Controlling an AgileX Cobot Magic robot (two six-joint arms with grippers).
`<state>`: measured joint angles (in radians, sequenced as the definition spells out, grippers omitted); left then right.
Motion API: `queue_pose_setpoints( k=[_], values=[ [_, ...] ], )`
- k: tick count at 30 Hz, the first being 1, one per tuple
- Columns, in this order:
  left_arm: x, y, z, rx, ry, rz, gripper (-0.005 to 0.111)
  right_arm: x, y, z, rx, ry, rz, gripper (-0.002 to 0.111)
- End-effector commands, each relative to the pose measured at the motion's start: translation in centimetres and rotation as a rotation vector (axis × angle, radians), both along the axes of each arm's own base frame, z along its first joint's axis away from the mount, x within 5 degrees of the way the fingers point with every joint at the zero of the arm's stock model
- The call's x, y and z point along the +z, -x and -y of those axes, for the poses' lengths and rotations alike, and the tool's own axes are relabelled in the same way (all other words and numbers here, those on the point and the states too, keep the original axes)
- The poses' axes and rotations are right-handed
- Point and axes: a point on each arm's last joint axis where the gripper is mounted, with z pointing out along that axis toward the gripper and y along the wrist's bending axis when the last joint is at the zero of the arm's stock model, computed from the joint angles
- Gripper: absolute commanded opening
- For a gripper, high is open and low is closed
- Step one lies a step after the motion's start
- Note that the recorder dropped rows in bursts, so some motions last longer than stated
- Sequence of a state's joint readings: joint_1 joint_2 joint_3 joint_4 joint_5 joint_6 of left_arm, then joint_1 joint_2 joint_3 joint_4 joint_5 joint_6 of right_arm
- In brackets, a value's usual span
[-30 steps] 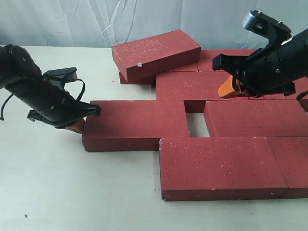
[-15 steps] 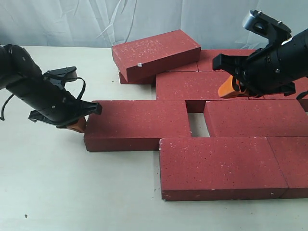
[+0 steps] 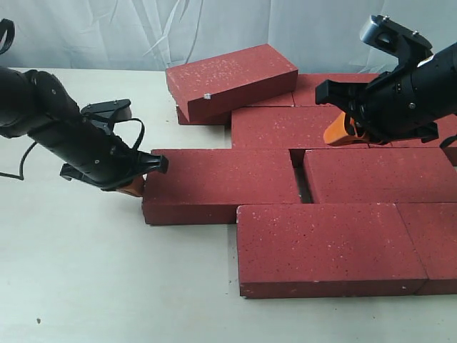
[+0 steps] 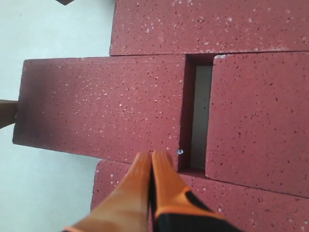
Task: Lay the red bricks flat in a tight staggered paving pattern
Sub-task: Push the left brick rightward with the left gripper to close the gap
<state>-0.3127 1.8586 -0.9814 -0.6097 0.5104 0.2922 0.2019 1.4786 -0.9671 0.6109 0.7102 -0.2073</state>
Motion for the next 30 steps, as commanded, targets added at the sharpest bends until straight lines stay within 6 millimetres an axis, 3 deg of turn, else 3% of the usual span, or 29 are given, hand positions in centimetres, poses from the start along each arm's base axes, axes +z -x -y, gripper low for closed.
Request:
queue_pose_setpoints(
  k=[1,8,16,30],
  values=[
    [-0.1,0.1,0.7,0.015,0.021,0.002,0.0,0.0,0.0,0.1,-0.003,0.001,0.008,-0.001],
    [-0.1,0.2,0.8,0.031,0.039,-0.015,0.0,0.0,0.0,0.1,-0.003,0.001,0.008,-0.001],
    [-2.3,0.8,2.2,0.0,0.033,-0.087,0.0,0.0,0.0,0.1,-0.003,0.001,0.008,-0.001],
    [-1.9,0.4,3.1,-0.011,0.049,-0.049,0.0,0.0,0.0,0.1,-0.005,0.002,0.011,-0.001]
  ],
)
